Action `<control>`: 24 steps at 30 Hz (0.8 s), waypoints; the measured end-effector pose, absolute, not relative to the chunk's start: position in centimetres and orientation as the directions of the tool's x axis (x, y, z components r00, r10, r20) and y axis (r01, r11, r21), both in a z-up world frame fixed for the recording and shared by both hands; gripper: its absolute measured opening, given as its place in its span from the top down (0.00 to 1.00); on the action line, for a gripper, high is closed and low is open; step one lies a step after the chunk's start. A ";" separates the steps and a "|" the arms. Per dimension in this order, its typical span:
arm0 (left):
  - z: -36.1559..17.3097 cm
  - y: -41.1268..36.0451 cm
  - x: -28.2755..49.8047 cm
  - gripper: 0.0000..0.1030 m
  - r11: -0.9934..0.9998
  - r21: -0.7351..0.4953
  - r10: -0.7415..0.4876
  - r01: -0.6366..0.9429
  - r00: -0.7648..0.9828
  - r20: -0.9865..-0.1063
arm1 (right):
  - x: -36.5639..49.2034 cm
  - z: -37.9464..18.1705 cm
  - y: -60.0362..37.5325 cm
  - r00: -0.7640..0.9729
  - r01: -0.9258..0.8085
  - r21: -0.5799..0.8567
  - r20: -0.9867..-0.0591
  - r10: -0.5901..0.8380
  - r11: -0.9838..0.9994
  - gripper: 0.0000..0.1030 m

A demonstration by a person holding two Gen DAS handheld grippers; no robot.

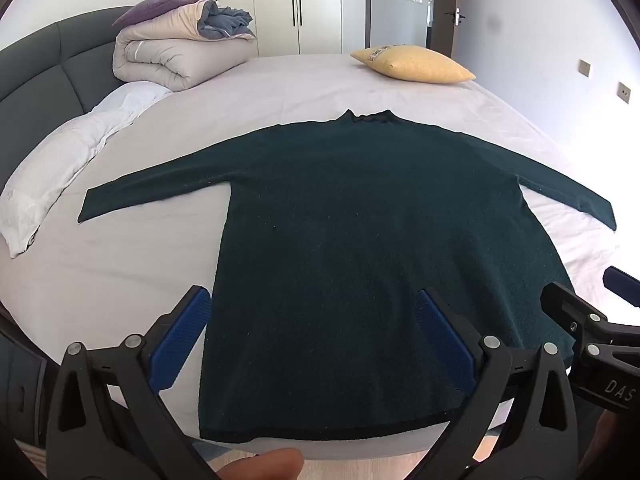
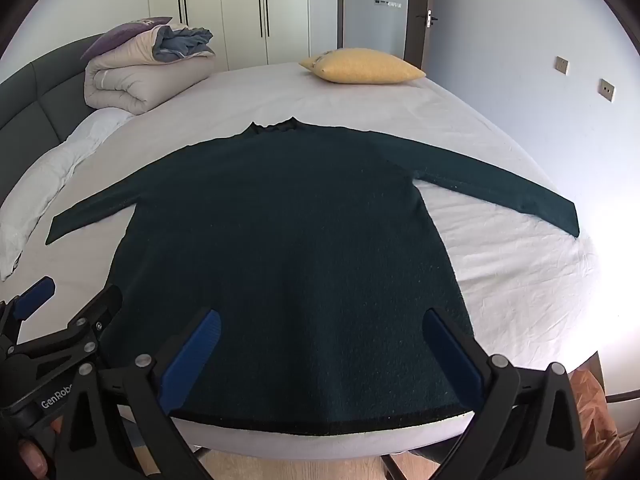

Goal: Fold small clothes

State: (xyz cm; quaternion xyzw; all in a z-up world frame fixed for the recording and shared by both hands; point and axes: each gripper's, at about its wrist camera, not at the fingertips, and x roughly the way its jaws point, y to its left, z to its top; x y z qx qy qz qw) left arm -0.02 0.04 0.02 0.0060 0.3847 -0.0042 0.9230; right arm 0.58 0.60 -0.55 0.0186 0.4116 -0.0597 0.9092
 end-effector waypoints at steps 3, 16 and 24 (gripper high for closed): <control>0.1 0.1 -0.1 0.00 1.000 0.014 0.002 0.012 0.706 -0.708 | 0.6 -0.6 0.5 0.653 0.125 -0.018 -0.751 -0.096 0.992 0.00; -0.2 0.1 0.0 0.00 1.000 0.015 0.004 0.009 0.700 -0.715 | 0.6 -0.6 0.6 0.651 0.124 -0.030 -0.752 -0.104 0.992 0.00; -0.3 0.3 0.2 0.00 1.000 0.011 0.005 0.004 0.693 -0.721 | 0.4 -1.2 0.7 0.651 0.124 -0.036 -0.751 -0.109 0.992 0.00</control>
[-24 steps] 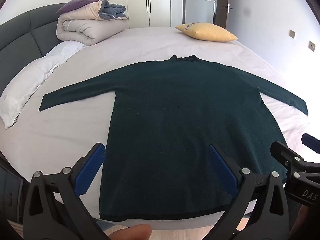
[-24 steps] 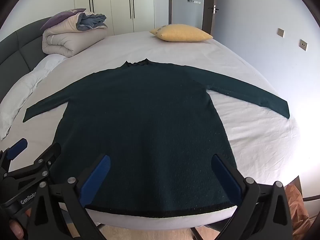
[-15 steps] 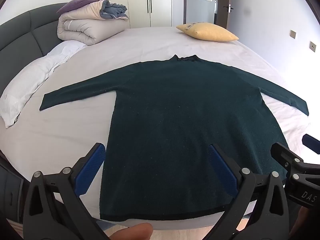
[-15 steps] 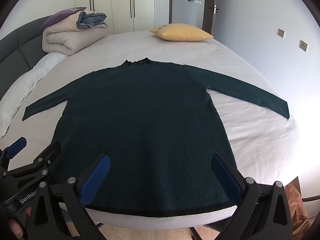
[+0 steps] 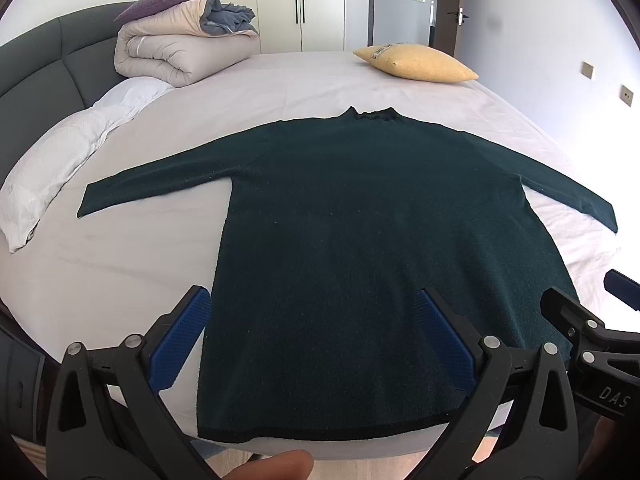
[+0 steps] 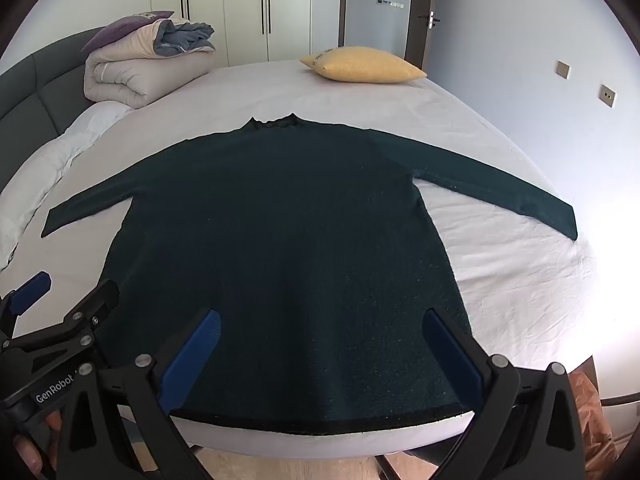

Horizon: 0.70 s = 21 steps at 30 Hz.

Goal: Fold small clothes

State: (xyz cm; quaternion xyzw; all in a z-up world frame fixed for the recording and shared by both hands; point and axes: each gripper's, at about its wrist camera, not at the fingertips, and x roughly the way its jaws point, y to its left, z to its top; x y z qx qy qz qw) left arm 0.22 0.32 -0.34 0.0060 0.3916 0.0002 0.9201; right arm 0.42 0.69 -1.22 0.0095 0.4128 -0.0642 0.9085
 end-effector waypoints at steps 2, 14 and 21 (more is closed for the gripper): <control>-0.4 0.4 0.2 0.00 1.000 0.010 0.004 0.005 0.693 -0.721 | 0.4 -1.2 0.7 0.651 0.125 -0.037 -0.751 -0.110 0.991 0.00; -0.8 0.7 0.4 0.00 1.000 0.006 0.000 0.007 0.690 -0.724 | 0.4 -1.3 0.8 0.648 0.124 -0.043 -0.753 -0.113 0.991 0.00; -1.1 0.8 0.4 0.00 1.000 0.004 -0.003 0.009 0.686 -0.728 | 0.2 -1.7 0.2 0.646 0.122 -0.043 -0.755 -0.113 0.992 0.00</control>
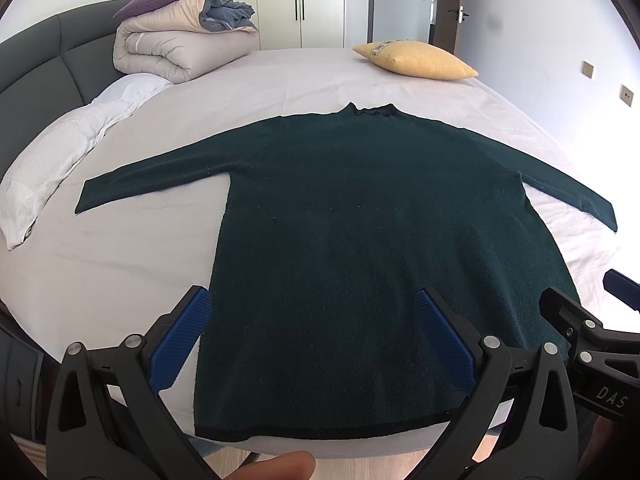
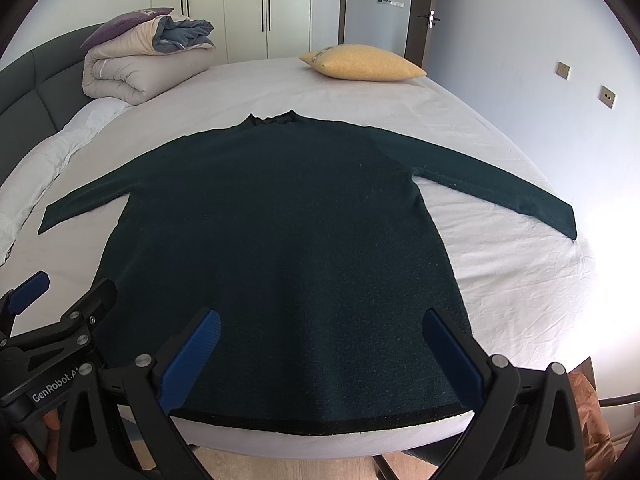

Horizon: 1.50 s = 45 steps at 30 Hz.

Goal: Fold small clothes

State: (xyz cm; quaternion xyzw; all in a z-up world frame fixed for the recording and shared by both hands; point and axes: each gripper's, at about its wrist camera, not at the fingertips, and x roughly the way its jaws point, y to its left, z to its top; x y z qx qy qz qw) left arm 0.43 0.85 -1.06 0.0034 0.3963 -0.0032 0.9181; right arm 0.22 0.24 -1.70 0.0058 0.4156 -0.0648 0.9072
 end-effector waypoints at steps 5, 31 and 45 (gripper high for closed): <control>-1.0 0.8 0.4 0.00 1.000 0.004 -0.003 0.008 0.686 -0.727 | 0.3 -1.7 0.3 0.645 0.122 -0.046 -0.755 -0.114 0.991 0.00; -1.1 0.7 0.4 0.00 1.000 0.005 -0.002 0.008 0.684 -0.729 | 0.3 -1.9 0.4 0.643 0.123 -0.052 -0.757 -0.119 0.991 0.00; -1.4 0.8 0.5 0.00 1.000 0.001 -0.004 0.006 0.681 -0.732 | 0.1 -2.6 0.3 0.637 0.124 -0.053 -0.761 -0.121 0.991 0.00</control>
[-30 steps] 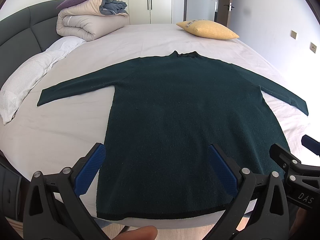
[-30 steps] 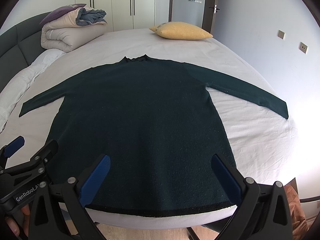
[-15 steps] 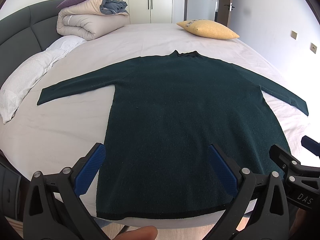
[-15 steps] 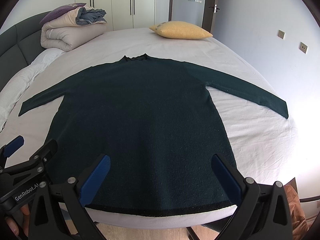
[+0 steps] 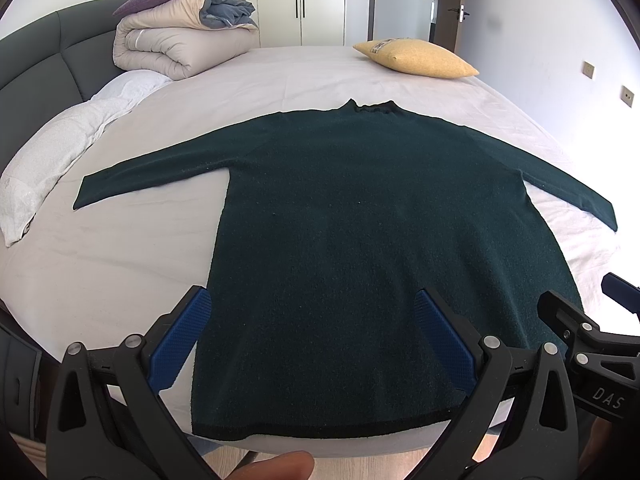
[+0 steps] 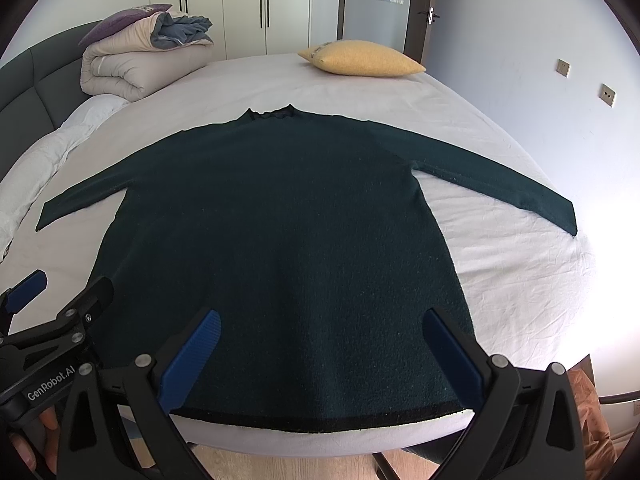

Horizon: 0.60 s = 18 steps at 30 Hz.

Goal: Fold small clothes
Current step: 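Reach the right tool to the sweater sleeve and grasp its cuff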

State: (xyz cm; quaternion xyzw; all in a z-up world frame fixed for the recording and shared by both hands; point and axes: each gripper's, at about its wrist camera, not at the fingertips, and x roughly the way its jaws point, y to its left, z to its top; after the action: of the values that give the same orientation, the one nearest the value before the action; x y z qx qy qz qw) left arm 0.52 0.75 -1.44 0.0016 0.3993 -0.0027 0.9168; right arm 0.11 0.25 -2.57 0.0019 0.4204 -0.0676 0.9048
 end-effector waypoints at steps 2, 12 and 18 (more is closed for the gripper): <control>-1.6 0.8 0.6 0.00 1.000 -0.007 -0.010 0.007 0.678 -0.735 | 0.0 -2.9 0.2 0.635 0.125 -0.053 -0.763 -0.121 0.991 0.00; -3.0 0.8 1.9 0.00 0.998 -0.049 -0.060 0.035 0.681 -0.730 | 0.7 -3.6 -1.9 0.611 0.143 -0.034 -0.783 -0.115 0.989 0.00; -3.6 1.3 4.4 0.00 0.984 -0.156 -0.178 0.092 0.642 -0.746 | 2.0 -3.1 -6.3 0.623 0.149 0.044 -0.780 -0.060 0.988 0.00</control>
State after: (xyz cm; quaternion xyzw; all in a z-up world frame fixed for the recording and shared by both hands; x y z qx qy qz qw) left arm 4.38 1.28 -3.62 -0.0516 0.4167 -0.0747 0.9045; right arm 1.98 -6.28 -3.09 0.0521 0.4300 -0.0581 0.8995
